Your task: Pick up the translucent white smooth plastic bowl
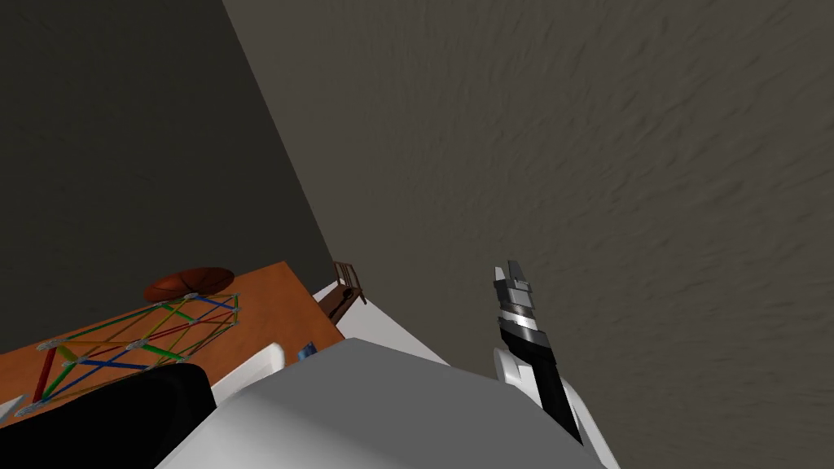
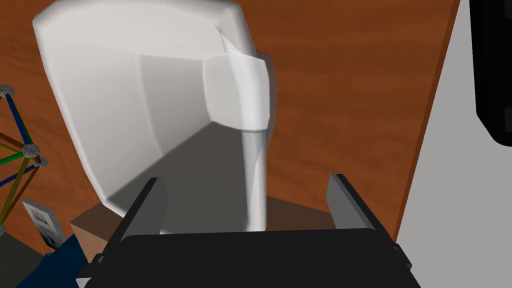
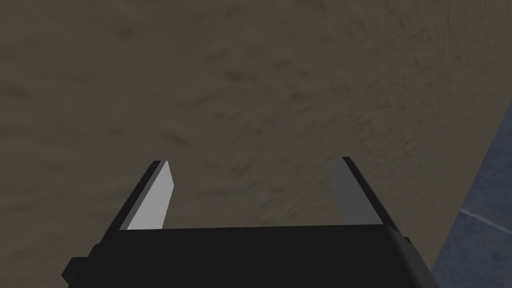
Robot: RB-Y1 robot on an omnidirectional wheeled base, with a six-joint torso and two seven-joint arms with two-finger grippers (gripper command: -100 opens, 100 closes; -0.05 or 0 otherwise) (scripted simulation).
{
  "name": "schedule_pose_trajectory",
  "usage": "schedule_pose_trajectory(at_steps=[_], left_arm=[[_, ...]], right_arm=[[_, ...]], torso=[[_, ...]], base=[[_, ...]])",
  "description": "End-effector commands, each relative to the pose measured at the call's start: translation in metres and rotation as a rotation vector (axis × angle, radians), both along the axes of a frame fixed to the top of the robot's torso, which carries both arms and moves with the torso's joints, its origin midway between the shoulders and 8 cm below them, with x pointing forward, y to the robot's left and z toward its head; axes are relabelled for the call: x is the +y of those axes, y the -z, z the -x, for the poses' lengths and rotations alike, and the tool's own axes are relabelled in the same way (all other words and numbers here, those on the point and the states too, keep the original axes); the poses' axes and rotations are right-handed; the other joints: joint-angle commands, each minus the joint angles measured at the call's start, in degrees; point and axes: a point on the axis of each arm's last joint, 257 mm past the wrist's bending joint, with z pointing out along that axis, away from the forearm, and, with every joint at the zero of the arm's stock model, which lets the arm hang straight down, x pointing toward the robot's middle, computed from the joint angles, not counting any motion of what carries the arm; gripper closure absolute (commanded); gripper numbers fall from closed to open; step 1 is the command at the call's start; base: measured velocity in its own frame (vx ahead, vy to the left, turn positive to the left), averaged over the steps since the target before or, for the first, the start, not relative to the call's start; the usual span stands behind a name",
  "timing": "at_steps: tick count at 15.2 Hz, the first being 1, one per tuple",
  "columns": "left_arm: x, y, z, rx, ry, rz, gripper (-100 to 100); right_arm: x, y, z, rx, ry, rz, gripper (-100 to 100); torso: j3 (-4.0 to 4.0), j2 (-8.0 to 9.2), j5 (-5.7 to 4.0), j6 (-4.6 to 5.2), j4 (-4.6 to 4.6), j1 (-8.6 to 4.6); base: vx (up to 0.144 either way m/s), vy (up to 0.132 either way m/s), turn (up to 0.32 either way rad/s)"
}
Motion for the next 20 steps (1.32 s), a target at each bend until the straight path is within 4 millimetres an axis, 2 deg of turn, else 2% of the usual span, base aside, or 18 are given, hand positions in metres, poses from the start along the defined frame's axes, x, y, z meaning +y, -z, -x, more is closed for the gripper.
schedule_pose_trajectory(at_steps=[1, 3, 4, 5, 9, 10, 11, 15, 18, 20], left_arm=[[-0.002, 0.002, 0.022, 0.029, -0.049, 0.026, -100], [-0.003, 0.004, 0.033, 0.044, -0.076, 0.040, -100], [-0.002, 0.004, 0.025, 0.033, -0.057, 0.030, -100], [-0.002, 0.013, 0.024, 0.031, -0.059, 0.033, -100], [-0.001, 0.026, 0.020, 0.025, -0.053, 0.033, -100], [-0.001, 0.022, 0.022, 0.027, -0.056, 0.034, -100], [-0.001, 0.023, 0.022, 0.027, -0.055, 0.033, 100], [-0.001, 0.023, 0.022, 0.028, -0.055, 0.034, 100], [-0.002, 0.009, 0.026, 0.033, -0.060, 0.033, 100], [-0.002, 0.010, 0.025, 0.032, -0.059, 0.033, 100]], right_arm=[[0.000, 0.000, 0.000, 0.000, 0.000, 0.000, 0], [0.000, 0.000, 0.000, 0.000, 0.000, 0.000, 0], [0.000, 0.001, 0.000, 0.003, 0.000, 0.000, 0], [0.000, 0.002, 0.000, 0.005, 0.001, -0.001, 0], [-0.001, 0.002, 0.000, 0.006, 0.001, -0.001, 0], [-0.001, 0.002, 0.000, 0.006, 0.001, -0.001, 0], [-0.001, 0.002, 0.000, 0.006, 0.001, -0.001, 0], [-0.001, 0.002, 0.000, 0.006, 0.001, -0.001, 0], [-0.001, 0.002, 0.000, 0.006, 0.001, -0.001, 0], [-0.001, 0.002, 0.000, 0.006, 0.001, -0.001, 0]], torso=[[0.00, 0.00, 0.00, 0.00, 0.00, 0.00], [-0.02, -0.03, 0.00, -0.01, -0.01, 0.03], [-0.04, -0.09, 0.05, -0.07, 0.03, 0.02], [-0.05, -0.12, 0.08, -0.12, 0.05, 0.01], [0.01, -0.03, 0.11, -0.14, 0.07, 0.11], [0.01, -0.03, 0.12, -0.13, 0.08, 0.12], [0.01, -0.03, 0.11, -0.14, 0.07, 0.09], [0.00, -0.06, 0.06, -0.14, 0.08, -0.01], [-0.02, -0.09, -0.04, -0.13, 0.08, -0.19], [-0.03, -0.11, -0.10, -0.14, 0.07, -0.32]], base=[[0.094, 0.016, -0.063], [0.075, 0.021, -0.045], [0.027, 0.019, -0.026], [-0.001, 0.021, 0.009], [-0.012, 0.033, 0.020], [-0.007, 0.021, 0.001], [-0.002, 0.008, -0.002], [0.000, 0.000, 0.000], [0.011, -0.028, -0.021], [0.011, -0.030, -0.006]])
